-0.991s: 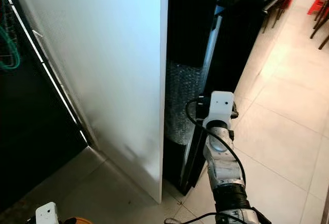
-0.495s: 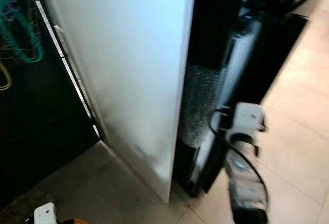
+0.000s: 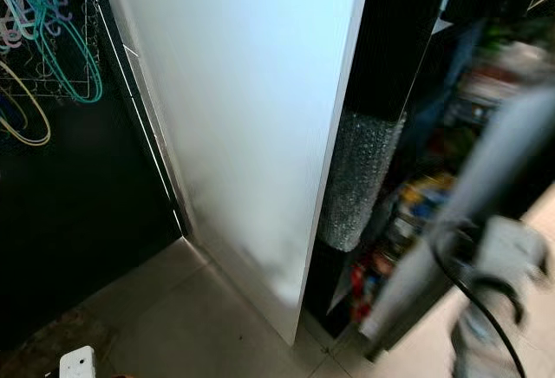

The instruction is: Restocking fridge

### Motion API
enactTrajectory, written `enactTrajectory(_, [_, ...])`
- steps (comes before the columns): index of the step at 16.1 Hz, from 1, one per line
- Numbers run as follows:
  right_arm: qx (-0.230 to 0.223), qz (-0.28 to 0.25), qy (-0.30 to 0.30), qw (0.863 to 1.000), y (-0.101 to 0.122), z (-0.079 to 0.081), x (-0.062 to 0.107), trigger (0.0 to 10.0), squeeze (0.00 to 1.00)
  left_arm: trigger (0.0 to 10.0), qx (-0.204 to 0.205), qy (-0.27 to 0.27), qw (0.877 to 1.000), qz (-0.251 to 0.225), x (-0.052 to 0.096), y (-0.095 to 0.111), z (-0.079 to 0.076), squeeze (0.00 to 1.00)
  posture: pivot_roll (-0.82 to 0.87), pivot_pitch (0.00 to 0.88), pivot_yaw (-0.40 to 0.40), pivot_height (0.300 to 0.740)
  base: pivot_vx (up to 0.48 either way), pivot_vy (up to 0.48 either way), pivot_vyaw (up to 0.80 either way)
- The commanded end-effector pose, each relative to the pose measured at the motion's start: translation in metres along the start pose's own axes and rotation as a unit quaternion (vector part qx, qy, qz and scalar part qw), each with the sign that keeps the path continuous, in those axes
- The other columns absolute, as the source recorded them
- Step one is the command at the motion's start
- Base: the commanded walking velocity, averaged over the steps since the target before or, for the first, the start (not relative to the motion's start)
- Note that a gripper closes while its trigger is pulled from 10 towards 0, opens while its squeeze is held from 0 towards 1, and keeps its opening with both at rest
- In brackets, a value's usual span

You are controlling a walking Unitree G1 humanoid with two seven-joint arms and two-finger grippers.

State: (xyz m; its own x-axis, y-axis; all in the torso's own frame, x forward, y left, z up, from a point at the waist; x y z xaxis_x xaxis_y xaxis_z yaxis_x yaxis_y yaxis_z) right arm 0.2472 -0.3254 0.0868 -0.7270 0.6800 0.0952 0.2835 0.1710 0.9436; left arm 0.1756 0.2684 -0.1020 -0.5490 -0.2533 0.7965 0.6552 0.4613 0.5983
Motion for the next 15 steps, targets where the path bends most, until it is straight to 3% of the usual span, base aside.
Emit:
enactTrajectory(1, [0.002, 0.036, -0.016, 0.999, -0.019, -0.010, 0.001, 10.0, 0.00, 10.0, -0.004, -0.007, 1.000, 0.026, 0.001, -0.012, -0.003, 0.00, -0.11, 0.039, -0.037, 0.740, 0.000, 0.000, 0.00])
enactTrajectory(3, [0.001, 0.100, -0.002, 0.995, -0.058, -0.010, 0.004, 10.0, 0.00, 10.0, -0.005, -0.009, 1.000, 0.027, 0.001, -0.013, -0.004, 0.00, -0.11, 0.037, -0.039, 0.740, 0.000, 0.000, 0.00])
enactTrajectory(6, [0.016, 0.183, 0.124, 0.975, -0.113, 0.028, 0.015, 10.0, 0.00, 10.0, -0.003, -0.014, 0.999, 0.030, 0.001, -0.014, -0.006, 0.00, -0.11, 0.028, -0.041, 0.740, 0.000, 0.000, 0.00])
enactTrajectory(7, [0.057, 0.213, 0.192, 0.956, -0.133, 0.045, 0.029, 10.0, 0.00, 10.0, -0.003, -0.016, 0.999, 0.031, 0.001, -0.014, -0.007, 0.00, -0.10, 0.024, -0.043, 0.740, 0.000, 0.000, 0.00])
enactTrajectory(9, [0.131, 0.249, 0.327, 0.902, -0.164, 0.076, 0.066, 10.0, 0.00, 10.0, -0.009, -0.020, 0.999, 0.034, 0.000, -0.012, -0.009, 0.00, -0.10, 0.005, -0.048, 0.740, 0.000, 0.000, 0.00])
enactTrajectory(10, [0.187, 0.274, 0.367, 0.869, -0.182, 0.078, 0.086, 10.0, 0.00, 10.0, -0.017, -0.024, 0.999, 0.037, 0.000, -0.011, -0.011, 0.00, -0.08, 0.002, -0.051, 0.740, 0.000, 0.000, 0.00])
enactTrajectory(11, [0.205, 0.281, 0.376, 0.859, -0.187, 0.077, 0.091, 10.0, 0.00, 10.0, -0.020, -0.025, 0.999, 0.037, 0.000, -0.011, -0.011, 0.00, -0.08, 0.002, -0.051, 0.740, 0.000, 0.000, 0.00])
enactTrajectory(13, [0.135, 0.310, 0.340, 0.877, -0.190, 0.079, 0.093, 10.0, 0.00, 10.0, -0.010, -0.030, 0.999, 0.034, -0.002, -0.007, -0.017, 0.00, -0.05, 0.000, -0.046, 0.740, 0.000, 0.000, 0.00])
enactTrajectory(15, [0.155, 0.300, 0.362, 0.869, -0.191, 0.084, 0.097, 10.0, 0.00, 10.0, -0.010, -0.031, 0.999, 0.038, -0.003, -0.004, -0.021, 0.00, -0.05, 0.000, -0.046, 0.740, 0.000, 0.000, 0.00])
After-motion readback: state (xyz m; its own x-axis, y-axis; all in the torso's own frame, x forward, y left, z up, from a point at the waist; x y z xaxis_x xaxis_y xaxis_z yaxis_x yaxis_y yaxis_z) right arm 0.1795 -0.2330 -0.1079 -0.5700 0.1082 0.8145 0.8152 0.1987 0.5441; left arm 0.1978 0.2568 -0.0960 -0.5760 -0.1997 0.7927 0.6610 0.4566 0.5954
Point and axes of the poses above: a point about 5 cm out from each wrist's last joint towards the gripper, its own x axis pointing back from the gripper into the wrist, its own y axis along the axis of the wrist's last joint, z = x × y, the point moved 3 cm from there along -x, pointing out of the wrist towards the gripper, and after that the axes turned 8 degrees about x, right-handed, at the moved point
